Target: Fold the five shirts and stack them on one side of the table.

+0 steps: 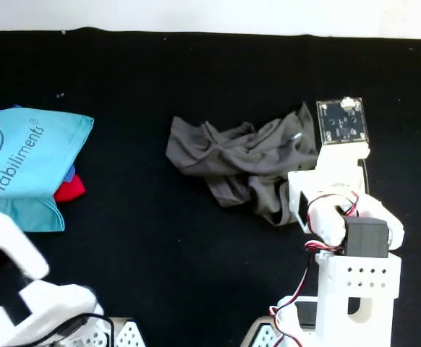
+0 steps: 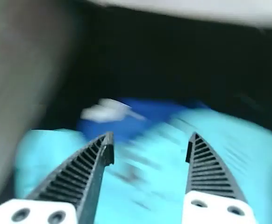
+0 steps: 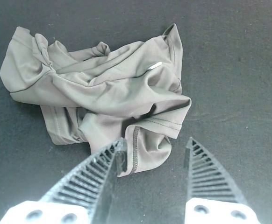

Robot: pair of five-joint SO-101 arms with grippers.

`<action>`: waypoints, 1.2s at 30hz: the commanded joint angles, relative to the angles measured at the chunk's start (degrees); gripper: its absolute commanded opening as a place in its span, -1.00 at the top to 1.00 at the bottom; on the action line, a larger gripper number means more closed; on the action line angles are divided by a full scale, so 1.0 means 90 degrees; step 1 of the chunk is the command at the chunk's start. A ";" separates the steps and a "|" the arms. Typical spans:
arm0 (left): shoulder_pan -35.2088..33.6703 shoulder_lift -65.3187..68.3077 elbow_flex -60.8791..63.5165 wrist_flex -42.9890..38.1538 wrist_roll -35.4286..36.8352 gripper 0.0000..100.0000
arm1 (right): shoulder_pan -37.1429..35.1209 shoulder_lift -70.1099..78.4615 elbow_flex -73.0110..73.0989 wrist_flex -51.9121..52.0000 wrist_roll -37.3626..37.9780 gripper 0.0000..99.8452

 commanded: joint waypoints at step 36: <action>-0.0757 0.4488 -0.3971 0.3585 -0.0498 0.97 | 0.1607 0.0073 -0.1070 -0.0435 0.0059 0.59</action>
